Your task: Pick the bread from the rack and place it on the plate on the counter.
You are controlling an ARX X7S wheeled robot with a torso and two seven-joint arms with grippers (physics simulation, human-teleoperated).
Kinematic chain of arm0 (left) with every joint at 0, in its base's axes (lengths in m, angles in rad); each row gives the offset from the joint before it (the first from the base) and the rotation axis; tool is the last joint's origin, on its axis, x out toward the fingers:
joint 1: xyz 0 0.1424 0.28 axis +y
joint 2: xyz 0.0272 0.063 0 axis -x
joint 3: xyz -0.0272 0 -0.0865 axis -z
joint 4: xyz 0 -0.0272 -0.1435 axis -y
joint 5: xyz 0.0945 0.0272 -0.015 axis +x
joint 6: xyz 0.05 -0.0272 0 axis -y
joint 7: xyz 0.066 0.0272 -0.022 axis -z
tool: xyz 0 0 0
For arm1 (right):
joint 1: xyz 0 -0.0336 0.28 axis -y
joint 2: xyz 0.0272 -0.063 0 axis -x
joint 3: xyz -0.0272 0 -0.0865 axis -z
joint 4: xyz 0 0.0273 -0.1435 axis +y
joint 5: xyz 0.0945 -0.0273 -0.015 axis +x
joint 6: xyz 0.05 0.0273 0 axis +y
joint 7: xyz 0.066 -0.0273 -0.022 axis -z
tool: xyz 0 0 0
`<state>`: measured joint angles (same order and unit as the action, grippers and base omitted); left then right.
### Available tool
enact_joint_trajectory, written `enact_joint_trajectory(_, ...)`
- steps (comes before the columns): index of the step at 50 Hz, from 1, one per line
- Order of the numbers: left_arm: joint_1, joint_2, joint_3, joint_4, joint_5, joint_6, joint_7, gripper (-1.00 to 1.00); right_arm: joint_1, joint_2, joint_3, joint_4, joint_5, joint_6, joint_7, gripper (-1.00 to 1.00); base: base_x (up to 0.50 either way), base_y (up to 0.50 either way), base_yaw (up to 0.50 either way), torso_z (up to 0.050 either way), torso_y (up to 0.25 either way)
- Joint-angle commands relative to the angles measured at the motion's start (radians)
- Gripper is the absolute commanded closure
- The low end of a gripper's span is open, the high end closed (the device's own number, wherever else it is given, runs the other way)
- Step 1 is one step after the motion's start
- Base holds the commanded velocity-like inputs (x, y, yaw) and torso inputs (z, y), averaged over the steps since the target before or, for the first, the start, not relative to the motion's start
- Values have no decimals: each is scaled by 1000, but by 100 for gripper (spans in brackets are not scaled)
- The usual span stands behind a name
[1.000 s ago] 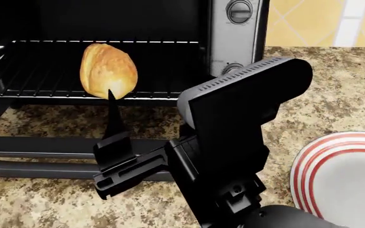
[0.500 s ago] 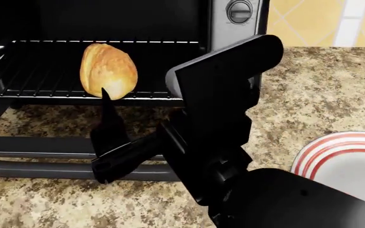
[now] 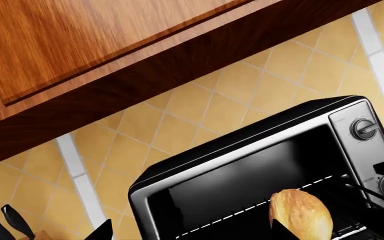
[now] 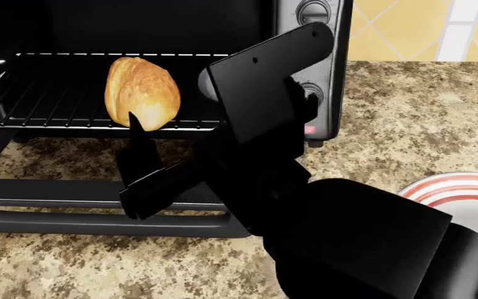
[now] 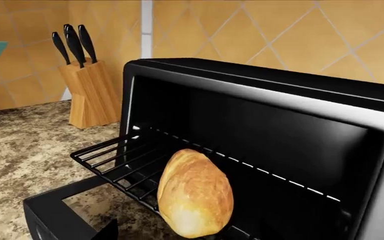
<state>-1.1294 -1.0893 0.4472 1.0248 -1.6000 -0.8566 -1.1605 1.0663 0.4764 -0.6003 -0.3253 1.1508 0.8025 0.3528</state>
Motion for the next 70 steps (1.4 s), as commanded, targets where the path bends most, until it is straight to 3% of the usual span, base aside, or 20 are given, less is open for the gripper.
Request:
enact_joint_trajectory(1, -2, 2, 3, 1, -4, -5, -1, -100, 48, -34, -37, 85, -40, 3, -52, -100, 0, 0, 0, 0, 0)
enact_joint_trajectory(70, -27, 22, 14, -6, -23, -31, -2, -100, 146, -184, -167, 451, -190, -79, -245, -100, 0, 0, 0, 0, 0)
